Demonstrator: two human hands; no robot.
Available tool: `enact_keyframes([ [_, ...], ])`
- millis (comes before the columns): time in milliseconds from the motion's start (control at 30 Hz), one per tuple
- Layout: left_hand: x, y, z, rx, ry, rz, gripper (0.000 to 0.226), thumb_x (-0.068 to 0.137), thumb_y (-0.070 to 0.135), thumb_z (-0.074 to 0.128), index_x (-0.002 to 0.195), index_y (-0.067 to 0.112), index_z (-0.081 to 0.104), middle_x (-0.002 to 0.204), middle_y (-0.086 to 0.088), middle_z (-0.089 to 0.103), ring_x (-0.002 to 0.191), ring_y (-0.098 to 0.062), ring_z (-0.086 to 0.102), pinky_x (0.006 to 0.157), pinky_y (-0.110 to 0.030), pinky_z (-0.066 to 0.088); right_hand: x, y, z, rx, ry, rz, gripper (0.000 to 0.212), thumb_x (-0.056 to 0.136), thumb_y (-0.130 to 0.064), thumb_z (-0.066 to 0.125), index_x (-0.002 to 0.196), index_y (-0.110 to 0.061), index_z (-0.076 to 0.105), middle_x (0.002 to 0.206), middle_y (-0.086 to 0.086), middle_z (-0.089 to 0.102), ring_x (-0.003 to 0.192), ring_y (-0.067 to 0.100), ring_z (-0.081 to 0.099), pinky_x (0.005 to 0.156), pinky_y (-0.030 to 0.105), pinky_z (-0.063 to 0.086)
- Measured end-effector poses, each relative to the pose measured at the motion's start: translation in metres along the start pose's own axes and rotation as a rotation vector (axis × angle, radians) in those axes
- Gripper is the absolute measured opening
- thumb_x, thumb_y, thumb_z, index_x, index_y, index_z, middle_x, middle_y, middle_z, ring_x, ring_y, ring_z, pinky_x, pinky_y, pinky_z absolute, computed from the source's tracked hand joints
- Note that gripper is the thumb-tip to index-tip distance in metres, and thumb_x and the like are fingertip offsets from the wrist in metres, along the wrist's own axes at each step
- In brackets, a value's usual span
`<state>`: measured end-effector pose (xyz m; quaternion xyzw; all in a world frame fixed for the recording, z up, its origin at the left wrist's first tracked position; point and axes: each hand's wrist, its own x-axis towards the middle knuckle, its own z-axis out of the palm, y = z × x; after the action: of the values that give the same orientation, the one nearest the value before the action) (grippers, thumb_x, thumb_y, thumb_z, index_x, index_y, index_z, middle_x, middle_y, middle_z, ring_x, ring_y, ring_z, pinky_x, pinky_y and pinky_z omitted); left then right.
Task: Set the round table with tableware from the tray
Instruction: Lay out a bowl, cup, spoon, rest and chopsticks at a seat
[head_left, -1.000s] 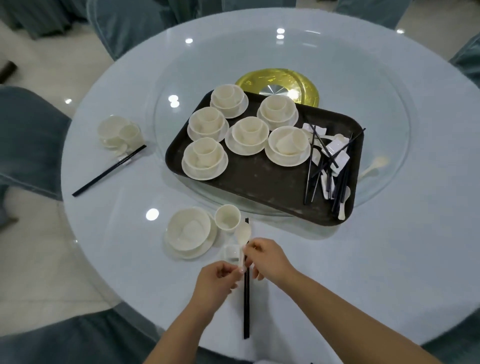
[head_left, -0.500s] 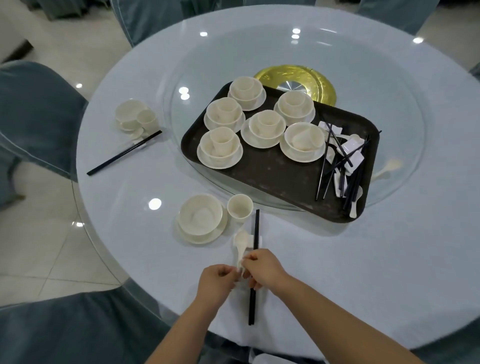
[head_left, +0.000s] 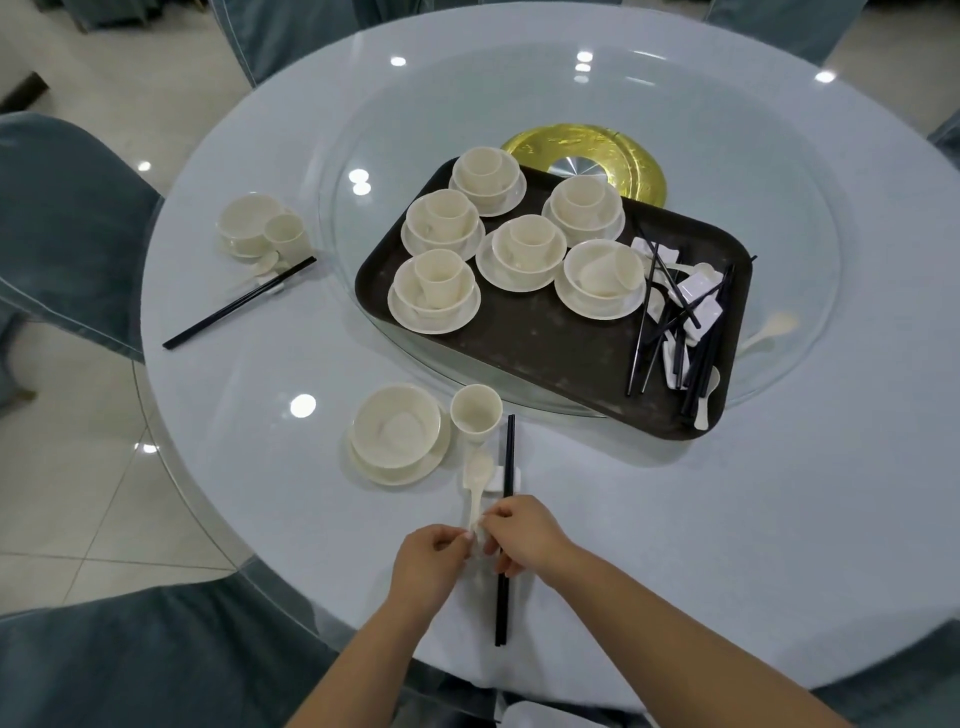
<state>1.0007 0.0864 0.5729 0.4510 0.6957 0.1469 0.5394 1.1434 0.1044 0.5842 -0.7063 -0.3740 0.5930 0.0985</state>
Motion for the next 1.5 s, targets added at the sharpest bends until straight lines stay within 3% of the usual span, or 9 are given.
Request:
enact_keyframes([
  [300,0.003,-0.002,0.002,0.007,-0.003,0.002,0.019,0.092,0.024,0.061,0.082,0.014,0.072,0.079,0.0,0.072,0.079,-0.017,0.067,0.08,-0.034,0.055,0.001,0.0,-0.003,0.013,0.019,-0.009,0.025,0.093,-0.015,0.045,0.093,-0.006,0.068,0.081,0.01,0.071,0.058,0.021,0.066,0.053,0.026,0.053],
  [467,0.006,-0.005,-0.001,0.071,0.058,-0.018,0.016,0.092,0.031,0.06,0.095,0.016,0.066,0.091,0.001,0.068,0.085,-0.013,0.064,0.083,-0.034,0.053,0.001,0.002,-0.008,0.036,0.041,-0.015,0.026,0.091,-0.015,0.043,0.094,-0.006,0.068,0.083,0.011,0.073,0.057,0.022,0.067,0.052,0.026,0.053],
  [633,0.006,0.021,-0.019,0.132,0.244,0.039,0.016,0.092,0.038,0.058,0.096,0.023,0.058,0.084,0.007,0.061,0.075,-0.007,0.058,0.058,-0.02,0.04,0.001,-0.006,-0.025,0.152,0.079,-0.058,0.018,0.094,-0.019,0.051,0.09,-0.012,0.067,0.076,0.009,0.071,0.05,0.02,0.063,0.046,0.024,0.047],
  [733,0.008,0.053,-0.033,0.072,0.278,0.138,0.01,0.091,0.036,0.059,0.088,0.027,0.059,0.079,0.007,0.061,0.071,-0.006,0.058,0.055,-0.018,0.037,0.001,-0.018,-0.05,0.259,0.151,-0.12,0.015,0.095,-0.018,0.055,0.085,-0.017,0.066,0.07,0.008,0.069,0.043,0.016,0.058,0.042,0.022,0.044],
  [933,0.012,0.126,-0.028,-0.066,0.192,0.3,0.007,0.091,0.029,0.06,0.088,0.025,0.064,0.085,0.007,0.067,0.082,-0.012,0.064,0.073,-0.027,0.05,0.001,-0.022,-0.125,0.42,0.39,-0.171,0.015,0.094,-0.021,0.059,0.089,-0.01,0.067,0.066,0.006,0.068,0.041,0.015,0.056,0.04,0.021,0.043],
  [1167,0.025,0.194,0.024,0.053,-0.014,0.427,0.008,0.089,0.031,0.063,0.086,0.025,0.067,0.081,0.006,0.068,0.076,-0.01,0.063,0.068,-0.022,0.048,0.004,0.019,-0.215,0.605,0.69,-0.049,0.015,0.092,-0.021,0.061,0.081,-0.01,0.063,0.061,0.007,0.068,0.039,0.014,0.055,0.039,0.021,0.043],
  [1400,0.047,0.224,0.079,0.225,-0.174,0.439,0.012,0.09,0.028,0.062,0.092,0.018,0.068,0.086,0.001,0.07,0.084,-0.018,0.066,0.082,-0.036,0.053,0.022,0.049,-0.279,0.609,0.898,0.054,0.013,0.092,-0.018,0.057,0.083,-0.011,0.062,0.069,0.009,0.066,0.053,0.021,0.059,0.051,0.027,0.048],
  [1500,0.057,0.225,0.094,0.226,-0.214,0.41,0.008,0.09,0.028,0.062,0.089,0.021,0.068,0.084,0.003,0.07,0.084,-0.016,0.066,0.081,-0.034,0.054,0.041,0.051,-0.303,0.602,0.938,0.077,0.015,0.092,-0.018,0.057,0.08,-0.011,0.063,0.069,0.008,0.066,0.051,0.018,0.059,0.05,0.026,0.048],
])
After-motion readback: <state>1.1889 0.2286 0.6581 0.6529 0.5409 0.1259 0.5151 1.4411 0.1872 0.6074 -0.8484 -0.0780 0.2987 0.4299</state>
